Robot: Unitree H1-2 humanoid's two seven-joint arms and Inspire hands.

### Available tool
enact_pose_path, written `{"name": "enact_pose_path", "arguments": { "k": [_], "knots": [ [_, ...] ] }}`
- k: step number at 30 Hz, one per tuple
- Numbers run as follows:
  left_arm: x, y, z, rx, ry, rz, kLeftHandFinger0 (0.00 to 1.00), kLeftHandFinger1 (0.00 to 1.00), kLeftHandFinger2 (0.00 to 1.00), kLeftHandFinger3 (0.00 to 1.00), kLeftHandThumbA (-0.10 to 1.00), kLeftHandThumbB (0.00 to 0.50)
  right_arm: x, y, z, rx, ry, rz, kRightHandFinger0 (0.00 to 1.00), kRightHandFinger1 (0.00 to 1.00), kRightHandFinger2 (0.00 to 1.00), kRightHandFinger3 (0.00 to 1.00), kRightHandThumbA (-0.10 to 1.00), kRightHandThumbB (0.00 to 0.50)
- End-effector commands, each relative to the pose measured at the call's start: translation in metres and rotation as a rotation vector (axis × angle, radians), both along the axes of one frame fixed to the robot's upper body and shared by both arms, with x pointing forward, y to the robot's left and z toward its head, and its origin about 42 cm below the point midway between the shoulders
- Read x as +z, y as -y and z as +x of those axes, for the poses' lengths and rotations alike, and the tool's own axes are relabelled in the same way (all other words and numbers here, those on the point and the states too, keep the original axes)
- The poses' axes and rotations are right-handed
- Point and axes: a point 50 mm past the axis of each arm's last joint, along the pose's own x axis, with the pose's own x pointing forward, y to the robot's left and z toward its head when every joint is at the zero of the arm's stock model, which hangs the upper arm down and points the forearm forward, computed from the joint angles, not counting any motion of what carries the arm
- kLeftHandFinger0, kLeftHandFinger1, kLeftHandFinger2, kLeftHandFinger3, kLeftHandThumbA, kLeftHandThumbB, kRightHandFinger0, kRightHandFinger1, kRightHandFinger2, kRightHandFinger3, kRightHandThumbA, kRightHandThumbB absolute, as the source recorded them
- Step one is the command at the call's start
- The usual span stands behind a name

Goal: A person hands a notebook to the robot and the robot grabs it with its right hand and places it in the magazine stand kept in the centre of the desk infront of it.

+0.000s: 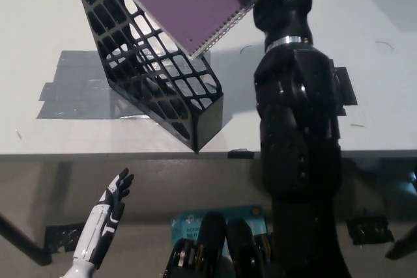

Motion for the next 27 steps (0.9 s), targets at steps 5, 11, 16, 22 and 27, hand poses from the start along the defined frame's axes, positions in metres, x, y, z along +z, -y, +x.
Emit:
{"name": "enact_pose_path", "arguments": {
  "k": [5,11,16,22,27],
  "knots": [
    [0.012,0.002,0.006,-0.033,0.063,-0.013,1.0,1.0,1.0,1.0,0.99,0.5,0.032,-0.01,-0.007,-0.052,0.169,0.069,0.0,0.0,0.0,0.0,0.87,0.018],
    [0.012,0.003,0.008,-0.032,0.065,-0.015,0.99,1.0,1.0,1.0,0.99,0.5,0.033,-0.015,-0.009,-0.05,0.174,0.087,0.0,0.0,0.0,0.0,0.86,0.022],
    [0.011,0.001,0.004,-0.027,0.06,-0.016,1.0,1.0,1.0,1.0,0.98,0.5,0.025,-0.02,-0.013,-0.04,0.158,0.11,0.0,0.0,0.0,0.0,0.86,0.032],
    [0.01,0.001,0.002,-0.028,0.057,-0.012,1.0,1.0,1.0,1.0,0.99,0.5,0.019,-0.019,-0.015,-0.053,0.153,0.119,0.0,0.0,0.0,0.0,0.84,0.015],
    [0.011,0.001,0.003,-0.028,0.059,-0.01,0.99,1.0,1.0,1.0,0.99,0.5,0.015,-0.017,-0.015,-0.058,0.144,0.129,0.0,0.0,0.0,0.0,0.85,0.007]
  ]
}}
